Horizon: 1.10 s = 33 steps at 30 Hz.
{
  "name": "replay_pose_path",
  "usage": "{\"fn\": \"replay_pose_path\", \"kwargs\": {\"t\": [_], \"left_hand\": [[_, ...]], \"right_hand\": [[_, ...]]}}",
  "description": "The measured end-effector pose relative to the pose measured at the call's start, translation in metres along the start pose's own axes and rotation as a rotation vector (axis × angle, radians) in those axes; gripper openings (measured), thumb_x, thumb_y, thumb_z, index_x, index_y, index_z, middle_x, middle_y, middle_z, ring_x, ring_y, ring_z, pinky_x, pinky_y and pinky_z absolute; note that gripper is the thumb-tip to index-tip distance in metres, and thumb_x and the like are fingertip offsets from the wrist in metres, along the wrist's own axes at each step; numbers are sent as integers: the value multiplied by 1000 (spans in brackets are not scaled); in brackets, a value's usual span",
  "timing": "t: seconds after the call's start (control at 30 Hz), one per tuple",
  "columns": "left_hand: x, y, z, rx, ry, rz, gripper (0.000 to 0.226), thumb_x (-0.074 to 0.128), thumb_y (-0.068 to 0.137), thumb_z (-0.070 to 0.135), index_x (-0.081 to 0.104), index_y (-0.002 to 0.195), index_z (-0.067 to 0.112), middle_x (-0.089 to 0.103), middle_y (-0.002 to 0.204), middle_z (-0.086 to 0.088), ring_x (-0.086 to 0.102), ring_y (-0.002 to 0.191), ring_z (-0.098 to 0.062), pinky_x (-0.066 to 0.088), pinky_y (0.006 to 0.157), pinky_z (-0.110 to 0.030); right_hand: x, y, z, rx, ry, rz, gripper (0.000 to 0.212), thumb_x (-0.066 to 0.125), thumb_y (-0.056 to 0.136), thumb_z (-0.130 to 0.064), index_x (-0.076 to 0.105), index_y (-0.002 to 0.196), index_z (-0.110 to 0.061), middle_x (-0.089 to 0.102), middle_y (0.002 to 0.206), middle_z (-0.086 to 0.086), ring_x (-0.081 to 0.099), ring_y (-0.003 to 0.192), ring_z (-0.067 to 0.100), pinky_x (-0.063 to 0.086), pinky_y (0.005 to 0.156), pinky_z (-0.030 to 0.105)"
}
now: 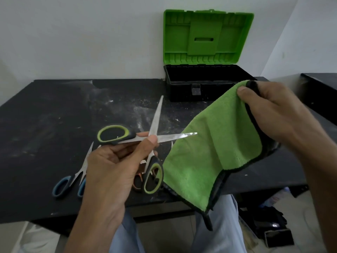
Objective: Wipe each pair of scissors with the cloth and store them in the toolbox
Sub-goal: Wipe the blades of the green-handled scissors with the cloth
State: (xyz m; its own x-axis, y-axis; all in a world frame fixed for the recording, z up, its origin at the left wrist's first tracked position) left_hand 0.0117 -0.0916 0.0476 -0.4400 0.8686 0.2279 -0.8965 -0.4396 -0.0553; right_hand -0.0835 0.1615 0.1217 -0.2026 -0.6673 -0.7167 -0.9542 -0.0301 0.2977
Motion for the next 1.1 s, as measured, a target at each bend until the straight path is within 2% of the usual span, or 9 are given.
{"fn": "replay_pose_path", "kwargs": {"t": [0.2,0.3,0.4,0.47,0.53,0.63,0.77,0.93,1.1], "left_hand": [[14,-1,-1,-24,42,-122,17,80,62,22,81,77,13,78,75,-8,72,58,-13,57,54,-23],[17,0,-1,-10,24,-112,22,79,63,23,80,80,11,79,79,-9,75,67,-18,60,57,-24],[16,0,5,5,-46,-70,21,78,66,20,80,83,8,79,80,-9,76,72,-21,62,64,-30],[13,-1,10,15,-82,-60,23,78,67,21,80,86,7,79,83,-11,75,76,-25,60,68,-34],[12,-4,15,39,-113,-78,25,78,66,22,80,86,9,79,84,-11,75,76,-24,61,69,-32],[13,-11,18,61,-96,-110,28,78,59,25,81,83,12,79,82,-8,76,77,-20,62,71,-30],[13,-15,19,47,-92,-148,26,80,56,27,82,81,18,79,83,-7,76,78,-17,57,75,-29],[3,-21,14,15,-80,-171,23,79,55,25,82,78,20,78,75,-7,74,67,-14,56,60,-19],[5,-32,6,26,-92,-209,20,76,55,16,82,74,15,78,75,-11,77,72,-23,60,63,-24]], "right_hand": [[-9,-8,-24,-103,100,-12,48,49,109,-38,52,86,4,45,65,0,47,61,20,42,61,40],[-17,-31,-41,-295,80,-33,49,50,106,-48,59,88,-3,54,59,-2,53,52,18,48,54,37],[8,-46,-55,-429,58,-369,33,47,108,-51,74,94,-41,77,87,-8,74,73,11,62,72,37],[21,-51,-53,-520,-88,-589,38,27,109,-58,64,104,-64,68,128,-23,65,113,4,48,100,26],[14,-59,-57,-654,-76,-590,41,31,102,-70,64,119,-51,58,145,-30,56,130,5,45,104,33],[11,-68,-49,-535,78,-200,44,54,93,-70,69,121,-40,69,122,-25,65,120,3,55,96,37],[51,-65,-43,-403,174,-337,29,54,103,-49,73,104,-27,68,78,-6,61,63,5,46,58,19],[52,-74,-36,-300,368,-426,46,57,101,-49,73,85,-9,64,71,10,62,62,32,47,53,42],[56,-86,-35,-257,430,-377,58,55,101,-55,71,82,-4,62,69,17,61,60,36,45,50,42]]}}
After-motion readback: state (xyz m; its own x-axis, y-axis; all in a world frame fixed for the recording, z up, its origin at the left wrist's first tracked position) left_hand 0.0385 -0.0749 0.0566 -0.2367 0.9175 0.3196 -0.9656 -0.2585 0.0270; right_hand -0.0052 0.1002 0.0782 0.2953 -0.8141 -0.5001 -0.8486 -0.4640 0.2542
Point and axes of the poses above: each hand's wrist, its own y-axis towards the middle knuckle, its own x-axis out of the palm, z = x × y, the point moved 5 cm from there along y, towards the middle knuckle
